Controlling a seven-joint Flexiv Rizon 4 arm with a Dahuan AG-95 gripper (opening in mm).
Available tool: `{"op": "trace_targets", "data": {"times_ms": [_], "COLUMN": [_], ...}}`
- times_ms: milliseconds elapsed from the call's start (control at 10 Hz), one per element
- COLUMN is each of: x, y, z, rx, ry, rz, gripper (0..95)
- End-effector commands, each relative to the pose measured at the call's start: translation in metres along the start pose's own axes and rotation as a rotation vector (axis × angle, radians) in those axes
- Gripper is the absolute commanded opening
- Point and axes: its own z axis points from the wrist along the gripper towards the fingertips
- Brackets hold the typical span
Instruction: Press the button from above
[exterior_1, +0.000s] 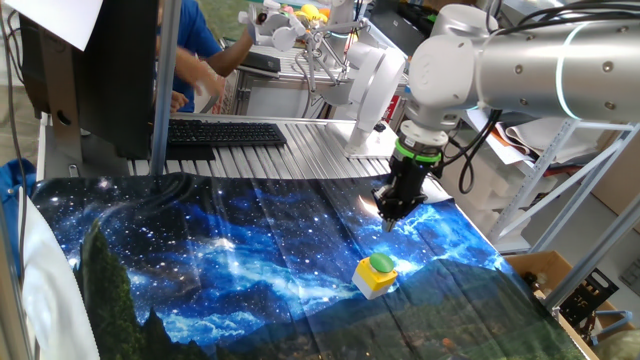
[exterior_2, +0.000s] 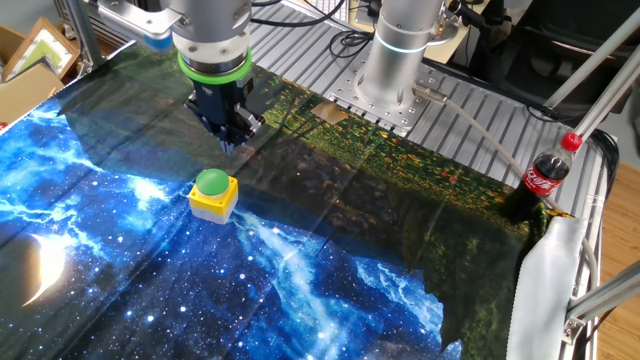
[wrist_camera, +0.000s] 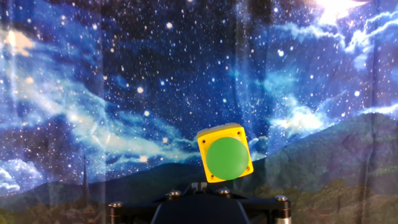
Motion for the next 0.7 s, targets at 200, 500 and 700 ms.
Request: {"op": "trace_targets", "data": {"times_ms": [200, 500, 700], "x": [-0.0007, -0.0007, -0.0007], "y": [0.0001, 0.0001, 0.0001], "z": [-0.0003, -0.0002, -0.0002], "rx": [0.000, 0.000, -0.001], "ry": [0.001, 0.003, 0.002], "rz": [0.001, 0.002, 0.005], "gripper": [0.0, 0.0, 0.0]}}
